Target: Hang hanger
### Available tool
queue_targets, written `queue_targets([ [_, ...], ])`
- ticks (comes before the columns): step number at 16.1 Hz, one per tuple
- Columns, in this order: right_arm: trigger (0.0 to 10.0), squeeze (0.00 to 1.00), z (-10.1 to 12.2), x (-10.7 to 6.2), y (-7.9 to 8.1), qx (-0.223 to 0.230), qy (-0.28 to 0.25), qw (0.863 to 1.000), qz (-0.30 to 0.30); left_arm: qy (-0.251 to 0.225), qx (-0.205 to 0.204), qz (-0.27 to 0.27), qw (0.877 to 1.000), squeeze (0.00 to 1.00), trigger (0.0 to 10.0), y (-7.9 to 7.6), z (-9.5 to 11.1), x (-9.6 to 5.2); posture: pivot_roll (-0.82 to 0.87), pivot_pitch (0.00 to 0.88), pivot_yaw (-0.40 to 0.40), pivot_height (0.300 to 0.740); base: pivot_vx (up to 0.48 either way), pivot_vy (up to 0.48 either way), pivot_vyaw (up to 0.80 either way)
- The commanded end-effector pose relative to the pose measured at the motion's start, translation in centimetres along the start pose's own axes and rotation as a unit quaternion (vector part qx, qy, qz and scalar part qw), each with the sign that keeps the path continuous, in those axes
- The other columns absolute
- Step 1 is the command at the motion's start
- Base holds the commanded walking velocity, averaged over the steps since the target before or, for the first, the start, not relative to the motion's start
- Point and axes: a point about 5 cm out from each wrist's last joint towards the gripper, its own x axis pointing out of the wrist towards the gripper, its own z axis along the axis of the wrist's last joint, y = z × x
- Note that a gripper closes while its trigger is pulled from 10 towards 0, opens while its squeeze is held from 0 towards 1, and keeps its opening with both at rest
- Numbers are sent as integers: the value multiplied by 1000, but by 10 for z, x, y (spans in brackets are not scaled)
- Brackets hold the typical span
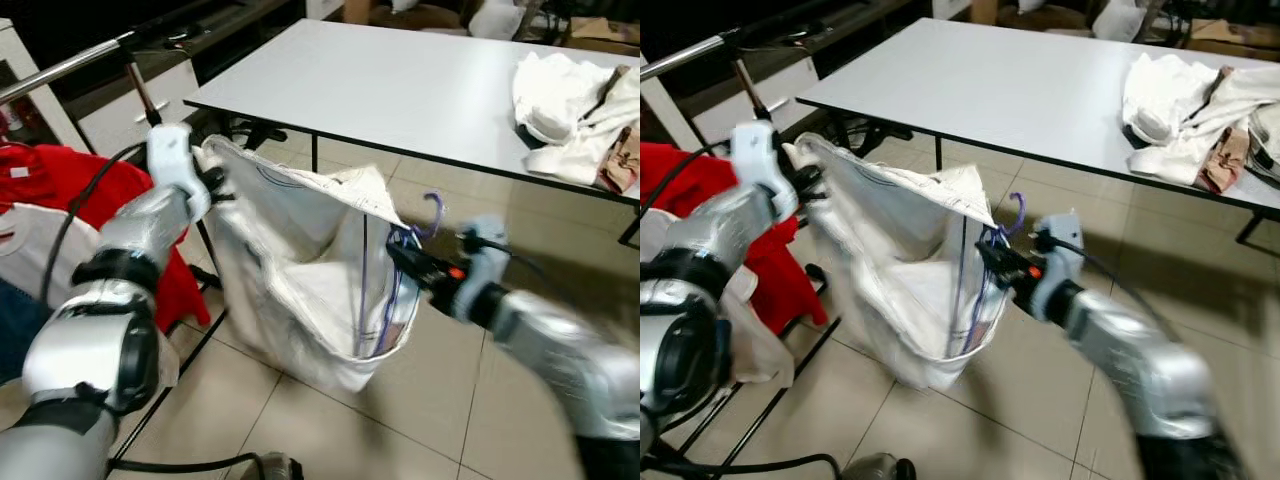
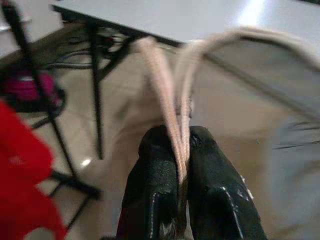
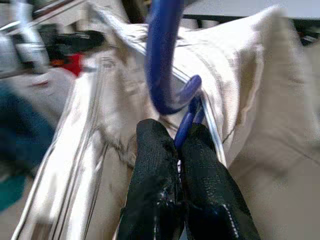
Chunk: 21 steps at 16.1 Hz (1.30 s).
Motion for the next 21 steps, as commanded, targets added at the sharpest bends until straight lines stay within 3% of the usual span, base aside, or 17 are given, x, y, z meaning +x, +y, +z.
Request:
queue_targets([
  [1,10000,0,10,-8,7,-9,0,999,33,-13,30,15,999,0,1686,12,6,-4,-43,0,92,740,0,0,0],
  [2,10000,0,14,-10,8,-8,-3,999,37,-3,32,13,999,0,1686,13,1,-5,-43,0,92,740,0,0,0],
  [5,10000,0,36,-17,12,-2,-25,998,53,67,89,-16,994,0,1451,13,-44,-9,-47,0,83,740,0,0,0],
  [7,10000,0,39,-18,13,4,-32,998,58,80,103,-20,991,0,1412,12,-54,-10,-47,0,83,740,0,0,0],
  [8,10000,0,46,-20,14,15,-43,997,64,104,125,-34,986,0,1020,10,-74,-13,-46,0,74,740,0,0,0],
  [9,10000,0,50,-19,13,22,-49,997,61,110,130,-45,984,0,980,8,-79,-14,-47,0,72,740,0,0,0],
  [10,10000,0,53,-18,12,26,-56,997,54,111,137,-60,982,0,1843,5,-82,-14,-46,0,72,740,0,0,0],
  [11,10000,0,57,-15,12,37,-67,996,48,107,142,-91,980,0,3725,-3,-84,-14,-45,0,70,740,0,0,0],
  [12,10000,0,57,-14,12,40,-69,996,47,106,143,-99,979,0,3725,-6,-84,-13,-45,0,70,740,0,0,0],
  [13,10000,0,56,-11,12,45,-70,996,44,100,148,-121,976,0,10000,-12,-86,-13,-43,0,65,740,0,0,0],
  [14,10000,0,53,-8,11,49,-64,996,34,98,141,-138,975,0,10000,-18,-89,-13,-43,0,65,740,0,0,0],
  [15,10000,0,50,-5,7,54,-60,997,16,89,99,-149,980,0,10000,-19,-89,-14,-43,0,63,740,0,0,0],
  [16,10000,0,50,-4,4,52,-59,997,0,78,83,-155,981,1000,10000,-18,-86,-15,-46,0,65,740,0,0,0],
  [21,10000,0,52,0,-9,36,-64,996,-58,94,78,-206,971,1000,10000,-7,-94,-32,-43,0,56,740,0,0,0],
])
